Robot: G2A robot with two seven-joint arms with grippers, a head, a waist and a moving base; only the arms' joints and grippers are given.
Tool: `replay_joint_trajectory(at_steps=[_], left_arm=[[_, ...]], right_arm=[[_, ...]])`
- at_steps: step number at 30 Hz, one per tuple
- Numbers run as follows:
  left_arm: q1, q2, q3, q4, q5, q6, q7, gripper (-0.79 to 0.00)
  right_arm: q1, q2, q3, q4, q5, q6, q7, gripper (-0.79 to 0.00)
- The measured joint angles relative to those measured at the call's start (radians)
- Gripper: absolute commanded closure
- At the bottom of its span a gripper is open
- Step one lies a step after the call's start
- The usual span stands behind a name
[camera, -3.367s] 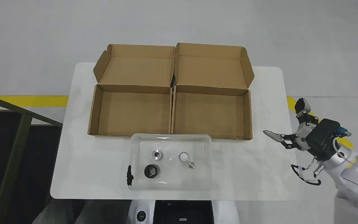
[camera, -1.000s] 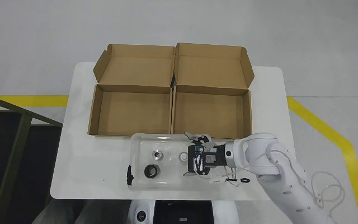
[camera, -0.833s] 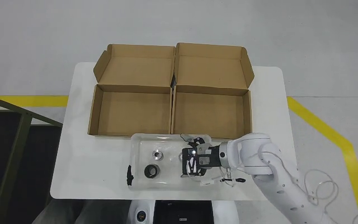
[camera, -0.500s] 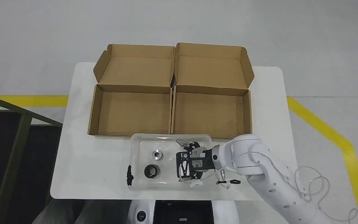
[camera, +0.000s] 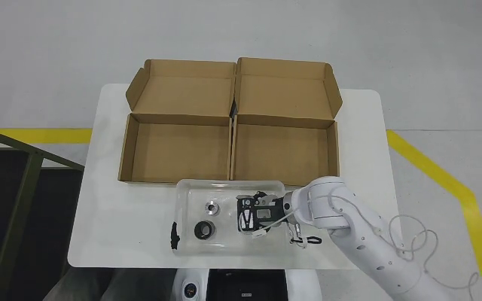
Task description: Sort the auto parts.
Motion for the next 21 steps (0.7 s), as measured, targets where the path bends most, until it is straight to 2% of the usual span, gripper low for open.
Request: replay_joint_trajectory(at_steps=[2,4,6,7,21], left_arm=[[0.0,0.0,0.0,0.0,0.0,0.0,0.0,-0.785],[0.0,0.0,0.0,0.0,0.0,0.0,0.0,-0.785],[0.0,0.0,0.0,0.0,0.0,0.0,0.0,-0.785],[0.0,0.0,0.0,0.0,0.0,0.0,0.0,-0.785],[0.0,0.0,0.0,0.0,0.0,0.0,0.0,-0.785]], right_arm=[[0.005,0.001,-0.001,0.007,-0.002,0.005,0.002,-0.357],[0.008,0.003,0.0,0.009,-0.004,0.012,0.007,-0.286],[0.008,0.005,0.002,0.012,-0.001,0.015,0.008,-0.043],[0.007,0.007,0.005,0.012,0.006,0.015,0.005,0.0],[0.042,0.016,0.04,-0.067,0.095,0.016,-0.081,0.0]])
